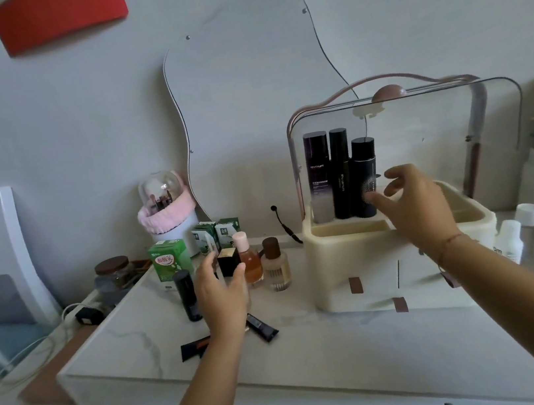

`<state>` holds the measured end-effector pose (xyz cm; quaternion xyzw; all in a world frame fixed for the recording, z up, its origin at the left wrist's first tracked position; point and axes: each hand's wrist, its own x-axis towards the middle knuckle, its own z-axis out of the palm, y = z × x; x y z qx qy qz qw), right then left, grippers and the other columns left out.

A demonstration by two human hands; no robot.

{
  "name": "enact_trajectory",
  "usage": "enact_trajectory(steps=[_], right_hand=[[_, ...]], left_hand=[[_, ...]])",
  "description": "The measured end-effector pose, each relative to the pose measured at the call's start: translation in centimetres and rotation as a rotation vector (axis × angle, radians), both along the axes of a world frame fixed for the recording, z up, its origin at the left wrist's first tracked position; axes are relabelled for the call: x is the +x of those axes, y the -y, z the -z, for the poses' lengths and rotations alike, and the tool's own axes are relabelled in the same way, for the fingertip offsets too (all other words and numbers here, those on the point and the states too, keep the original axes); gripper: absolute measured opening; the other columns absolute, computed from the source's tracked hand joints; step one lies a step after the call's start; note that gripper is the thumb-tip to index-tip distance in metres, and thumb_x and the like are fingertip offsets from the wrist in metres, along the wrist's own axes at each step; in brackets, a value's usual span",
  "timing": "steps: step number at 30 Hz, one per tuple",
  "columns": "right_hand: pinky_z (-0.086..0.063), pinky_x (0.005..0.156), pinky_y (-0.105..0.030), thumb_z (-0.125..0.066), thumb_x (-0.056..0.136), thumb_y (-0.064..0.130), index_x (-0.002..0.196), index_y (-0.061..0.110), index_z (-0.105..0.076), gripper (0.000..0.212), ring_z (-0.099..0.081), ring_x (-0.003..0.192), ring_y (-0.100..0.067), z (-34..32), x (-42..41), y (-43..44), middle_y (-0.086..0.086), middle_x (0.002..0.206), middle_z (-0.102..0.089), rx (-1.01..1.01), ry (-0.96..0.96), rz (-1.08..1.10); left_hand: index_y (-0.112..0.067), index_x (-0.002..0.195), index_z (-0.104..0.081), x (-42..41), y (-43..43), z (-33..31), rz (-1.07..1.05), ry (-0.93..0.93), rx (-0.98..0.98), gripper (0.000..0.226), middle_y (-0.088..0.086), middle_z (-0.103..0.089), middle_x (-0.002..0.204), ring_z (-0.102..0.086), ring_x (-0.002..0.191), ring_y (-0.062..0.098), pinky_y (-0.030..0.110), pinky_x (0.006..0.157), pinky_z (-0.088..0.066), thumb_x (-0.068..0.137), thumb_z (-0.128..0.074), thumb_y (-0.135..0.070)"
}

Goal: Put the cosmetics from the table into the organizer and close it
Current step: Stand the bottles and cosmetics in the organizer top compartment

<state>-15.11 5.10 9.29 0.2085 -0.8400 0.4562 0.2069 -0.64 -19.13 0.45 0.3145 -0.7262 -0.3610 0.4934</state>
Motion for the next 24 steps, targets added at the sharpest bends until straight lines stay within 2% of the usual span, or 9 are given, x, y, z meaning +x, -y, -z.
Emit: enact_trajectory(steps=[3,6,7,9,10,12,16,19,24], right_hand=[[-0.049,0.077,-0.036,-0.065,0.085,0.037,0.123,0.013,-0.05,0.047,-0.059,0.09,-0.022,0.2,0.8,-0.3,0.001,0.1,-0.061,-0.004,-0.003,-0.013],[-0.051,0.078,-0.038,-0.065,0.085,0.031,0.122,0.013,-0.051,0.044,-0.061,0.084,-0.022,0.1,1.4,-0.5,-0.002,0.1,-0.063,-0.031,-0.015,-0.038],[-0.051,0.076,-0.036,-0.066,0.085,0.029,0.121,0.013,-0.052,0.042,-0.061,0.081,-0.021,0.0,1.7,-0.5,-0.002,0.099,-0.063,-0.048,-0.027,-0.054],[-0.051,0.068,-0.023,-0.067,0.084,0.025,0.117,0.014,-0.054,0.037,-0.06,0.075,-0.014,-0.3,2.7,-0.5,0.001,0.094,-0.063,-0.085,-0.077,-0.099],[-0.048,0.064,-0.014,-0.068,0.084,0.023,0.114,0.016,-0.056,0.034,-0.059,0.073,-0.009,-0.4,3.4,-0.5,0.004,0.09,-0.063,-0.098,-0.102,-0.139],[-0.047,0.064,-0.008,-0.071,0.081,0.024,0.109,0.021,-0.059,0.031,-0.059,0.074,-0.004,-0.9,5.1,-0.1,0.012,0.088,-0.061,-0.081,-0.121,-0.28],[-0.047,0.066,-0.007,-0.075,0.072,0.037,0.107,0.035,-0.056,0.039,-0.058,0.078,0.002,-1.5,8.2,0.9,0.018,0.095,-0.06,0.059,-0.073,-0.54],[-0.044,0.059,-0.007,-0.075,0.071,0.04,0.096,0.031,-0.059,0.031,-0.056,0.072,0.002,-1.5,8.9,0.6,0.021,0.081,-0.058,0.068,-0.109,-0.459],[-0.051,0.057,-0.025,-0.055,0.075,0.052,0.085,0.021,-0.063,0.033,-0.061,0.064,-0.006,-1.9,7.6,-1.9,0.01,0.071,-0.065,0.074,-0.188,-0.312]], left_hand=[[-0.009,0.108,-0.062,-0.5,0.5,0.3,0.033,0.053,0.028,0.033,0.007,-0.068,0.099,-0.063,0.092,0.025,0.032,0.074,-0.05,0.08,-0.071,-0.025],[-0.008,0.102,-0.064,-0.2,-0.1,0.1,0.036,-0.005,0.025,0.027,-0.009,-0.062,0.08,-0.054,0.07,-0.002,0.014,0.058,-0.036,0.079,-0.073,-0.019],[-0.009,0.103,-0.065,0.0,-0.4,-0.2,0.053,-0.037,0.035,0.027,-0.018,-0.056,0.076,-0.049,0.07,-0.01,0.009,0.057,-0.033,0.079,-0.073,-0.017],[-0.023,0.096,-0.065,0.5,-1.1,-1.3,0.143,-0.103,0.05,0.02,-0.028,-0.056,0.078,-0.056,0.076,-0.01,0.002,0.058,-0.036,0.079,-0.073,-0.017],[-0.029,0.091,-0.064,0.7,-1.6,-2.2,0.212,-0.132,0.054,0.02,-0.027,-0.061,0.079,-0.061,0.081,-0.008,0.002,0.062,-0.039,0.078,-0.073,-0.017],[-0.035,0.089,-0.065,1.2,-3.1,-4.5,0.358,-0.201,0.048,0.024,-0.022,-0.07,0.085,-0.065,0.087,-0.005,0.007,0.07,-0.044,0.077,-0.073,-0.016],[-0.037,0.095,-0.068,1.7,-7.5,-8.8,0.558,-0.292,0.006,0.027,-0.022,-0.072,0.093,-0.067,0.09,-0.001,0.011,0.072,-0.049,0.076,-0.075,-0.019],[-0.029,0.107,-0.068,1.1,-10.7,-9.9,0.679,-0.282,0.026,0.032,-0.013,-0.073,0.098,-0.068,0.094,0.005,0.023,0.079,-0.053,0.077,-0.074,-0.023],[-0.027,0.117,-0.063,-0.8,-13.8,-10.1,0.755,-0.262,-0.034,0.04,-0.014,-0.07,0.108,-0.063,0.1,-0.001,0.015,0.082,-0.05,0.078,-0.073,-0.026]])
